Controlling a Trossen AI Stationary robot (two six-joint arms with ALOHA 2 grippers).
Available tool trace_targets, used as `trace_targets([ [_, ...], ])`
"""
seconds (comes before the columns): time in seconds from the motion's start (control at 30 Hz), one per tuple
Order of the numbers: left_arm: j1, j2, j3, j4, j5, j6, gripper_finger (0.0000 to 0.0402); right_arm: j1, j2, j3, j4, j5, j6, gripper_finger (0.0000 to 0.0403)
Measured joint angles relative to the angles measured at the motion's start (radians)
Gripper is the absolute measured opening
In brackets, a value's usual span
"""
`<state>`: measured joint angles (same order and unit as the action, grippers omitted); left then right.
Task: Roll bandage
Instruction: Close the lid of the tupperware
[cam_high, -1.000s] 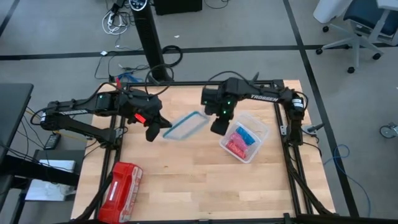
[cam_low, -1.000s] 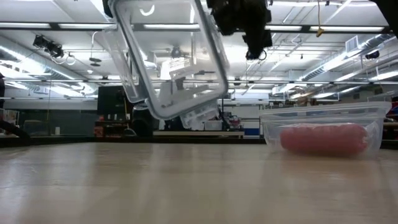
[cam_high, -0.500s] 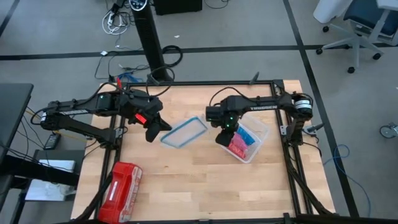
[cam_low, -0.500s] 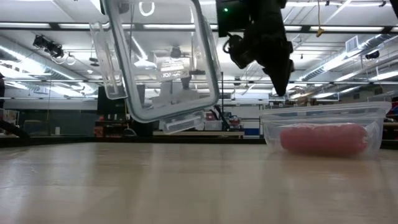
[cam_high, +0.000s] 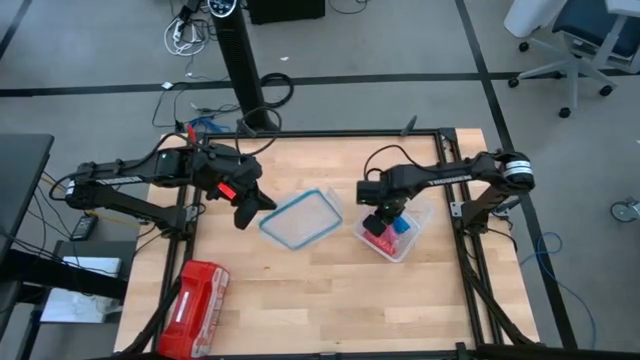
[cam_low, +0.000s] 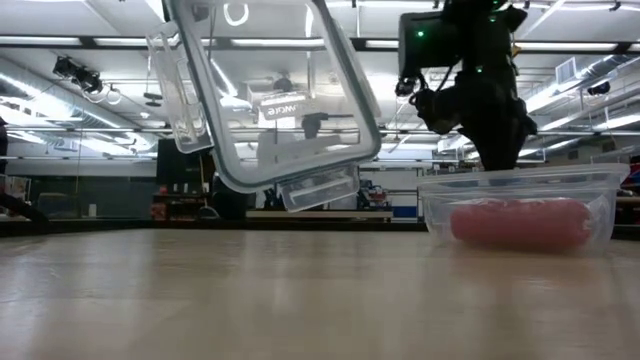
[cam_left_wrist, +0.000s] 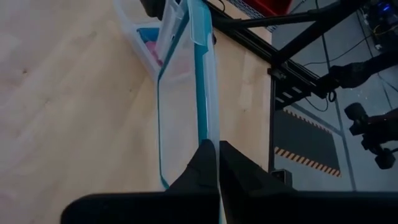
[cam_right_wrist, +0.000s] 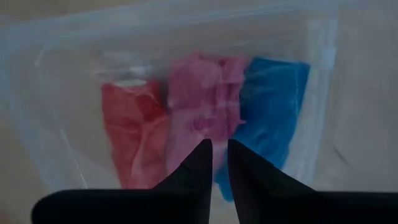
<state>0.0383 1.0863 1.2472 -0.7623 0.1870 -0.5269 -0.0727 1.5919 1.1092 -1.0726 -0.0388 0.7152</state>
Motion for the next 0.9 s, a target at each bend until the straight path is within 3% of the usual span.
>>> trace_targets([
  [0.27, 0.000, 0.000, 0.000, 0.000, -0.018, -0.003, 0.0002, -0.015, 0.009, -0.092, 0.216, 0.008, -0.007, 0.0028],
  [0.7, 0.000, 0.000, 0.000, -0.060, 0.005, -0.029, 0.0002, -0.094, 0.136, -0.006, 0.527, -0.016, -0.154, 0.0002],
  [0.9, 0.000, 0.000, -0.001, -0.068, 0.033, -0.031, 0.0002, -0.155, 0.175, 0.093, 0.415, -0.082, -0.187, 0.0003],
])
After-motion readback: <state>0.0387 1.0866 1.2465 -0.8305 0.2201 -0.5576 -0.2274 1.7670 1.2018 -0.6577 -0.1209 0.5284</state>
